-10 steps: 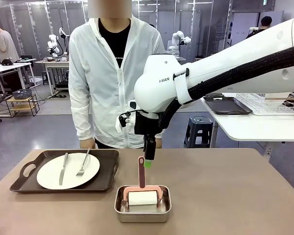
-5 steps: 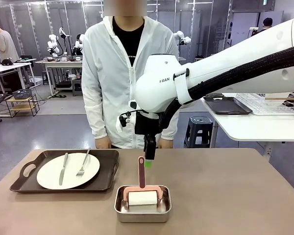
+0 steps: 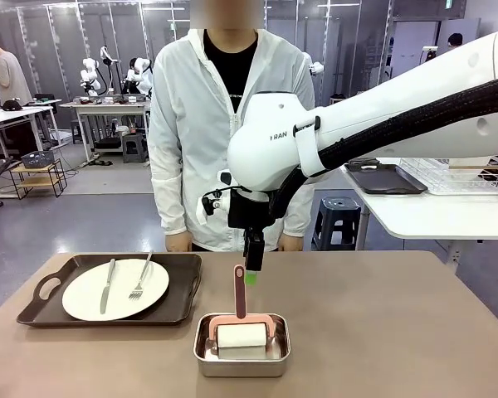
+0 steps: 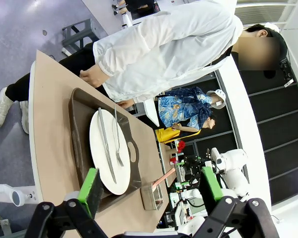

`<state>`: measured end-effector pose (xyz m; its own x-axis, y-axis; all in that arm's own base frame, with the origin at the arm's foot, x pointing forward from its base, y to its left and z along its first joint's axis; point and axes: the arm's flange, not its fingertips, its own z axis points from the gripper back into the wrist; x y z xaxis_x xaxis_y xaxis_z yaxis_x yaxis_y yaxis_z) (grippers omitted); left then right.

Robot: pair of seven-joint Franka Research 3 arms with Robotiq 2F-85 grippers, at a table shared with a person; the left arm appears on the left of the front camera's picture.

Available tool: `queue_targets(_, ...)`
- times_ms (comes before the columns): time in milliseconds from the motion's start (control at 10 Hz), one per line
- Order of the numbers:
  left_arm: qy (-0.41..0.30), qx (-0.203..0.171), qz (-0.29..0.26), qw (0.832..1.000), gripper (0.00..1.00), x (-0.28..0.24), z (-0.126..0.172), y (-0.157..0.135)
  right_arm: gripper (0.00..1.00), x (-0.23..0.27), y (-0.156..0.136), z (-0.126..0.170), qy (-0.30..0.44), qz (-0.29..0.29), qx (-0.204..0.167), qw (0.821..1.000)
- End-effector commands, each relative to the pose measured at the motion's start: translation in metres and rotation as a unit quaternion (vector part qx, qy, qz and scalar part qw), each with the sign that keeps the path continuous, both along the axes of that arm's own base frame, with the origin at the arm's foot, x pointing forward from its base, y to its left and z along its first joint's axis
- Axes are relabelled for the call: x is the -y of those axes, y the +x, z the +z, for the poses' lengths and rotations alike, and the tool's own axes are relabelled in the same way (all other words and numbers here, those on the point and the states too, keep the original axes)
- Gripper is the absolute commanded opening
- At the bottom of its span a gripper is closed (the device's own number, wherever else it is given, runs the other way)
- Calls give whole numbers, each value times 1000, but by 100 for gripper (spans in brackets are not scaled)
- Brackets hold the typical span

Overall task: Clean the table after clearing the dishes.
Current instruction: When the right (or left) Handle tray is removed, use the right hand (or left hand) to clean the right (or left) side of the table with the Lint Roller.

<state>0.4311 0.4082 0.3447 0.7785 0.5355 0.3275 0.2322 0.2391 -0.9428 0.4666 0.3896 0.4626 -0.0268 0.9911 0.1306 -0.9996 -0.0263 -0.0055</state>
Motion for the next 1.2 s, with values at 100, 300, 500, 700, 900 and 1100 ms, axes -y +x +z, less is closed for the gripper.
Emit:
queue_targets(100, 0, 0, -6, 1000, 100, -1, 2, -5, 100, -1, -2, 1, 0, 3, 0, 1000)
queue_targets(300, 0, 0, -6, 1000, 100, -1, 2, -5, 100, 0, 0, 0, 0, 0, 0, 1000)
queue_targets(500, 0, 0, -6, 1000, 100, -1, 2, -5, 100, 29, 15, 26, 130, -63, -139, 980)
queue_targets(700, 0, 0, -6, 1000, 100, -1, 2, -5, 100, 68, 32, 39, 223, -118, -275, 928)
queue_targets(900, 0, 0, -6, 1000, 100, -1, 2, -5, 100, 105, 48, 40, 340, -150, -394, 841)
queue_targets(1100, 0, 0, -6, 1000, 100, -1, 2, -5, 100, 142, 51, 24, 421, -162, -495, 742)
